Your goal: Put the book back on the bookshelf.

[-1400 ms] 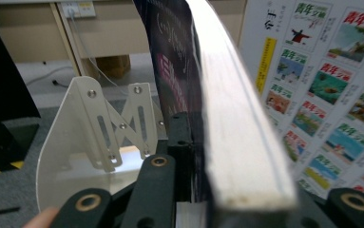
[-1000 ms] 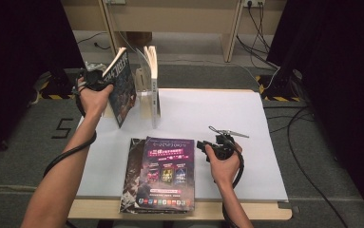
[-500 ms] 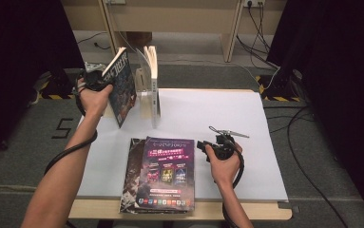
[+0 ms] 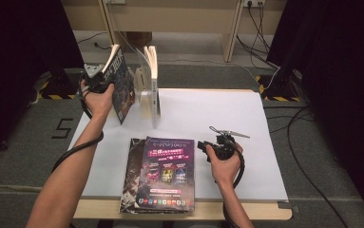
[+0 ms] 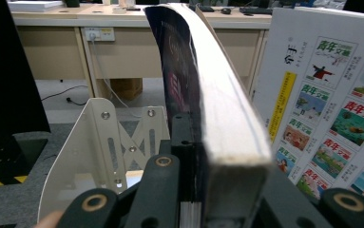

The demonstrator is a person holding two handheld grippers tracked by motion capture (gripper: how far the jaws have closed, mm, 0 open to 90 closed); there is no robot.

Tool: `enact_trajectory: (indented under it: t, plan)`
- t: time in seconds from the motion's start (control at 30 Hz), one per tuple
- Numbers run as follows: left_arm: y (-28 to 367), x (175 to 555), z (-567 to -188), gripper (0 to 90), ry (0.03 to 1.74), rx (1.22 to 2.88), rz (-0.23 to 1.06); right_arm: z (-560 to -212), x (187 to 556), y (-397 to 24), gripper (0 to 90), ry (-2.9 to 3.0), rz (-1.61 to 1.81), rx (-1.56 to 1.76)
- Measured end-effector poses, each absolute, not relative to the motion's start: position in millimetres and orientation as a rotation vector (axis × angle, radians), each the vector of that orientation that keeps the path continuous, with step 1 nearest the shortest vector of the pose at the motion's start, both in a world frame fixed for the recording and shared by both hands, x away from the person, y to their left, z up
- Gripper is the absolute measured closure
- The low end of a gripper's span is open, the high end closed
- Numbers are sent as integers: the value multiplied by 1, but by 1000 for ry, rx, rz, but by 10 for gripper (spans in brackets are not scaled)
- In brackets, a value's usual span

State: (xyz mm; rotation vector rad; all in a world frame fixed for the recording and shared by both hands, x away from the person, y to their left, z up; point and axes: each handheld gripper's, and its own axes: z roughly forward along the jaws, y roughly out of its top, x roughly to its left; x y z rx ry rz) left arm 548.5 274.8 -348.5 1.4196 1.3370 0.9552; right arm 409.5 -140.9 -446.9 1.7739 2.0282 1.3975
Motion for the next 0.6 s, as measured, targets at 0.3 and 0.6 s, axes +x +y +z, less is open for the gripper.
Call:
enact_trajectory:
  t: [0.3, 0.6]
  plan:
    - [277, 548, -346, 735, 1368, 1417, 923, -446, 409, -141, 667, 2024, 1403, 1771]
    - [283, 533, -355, 618, 1374, 1391, 914, -445, 408, -142, 665, 2016, 1407, 1779]
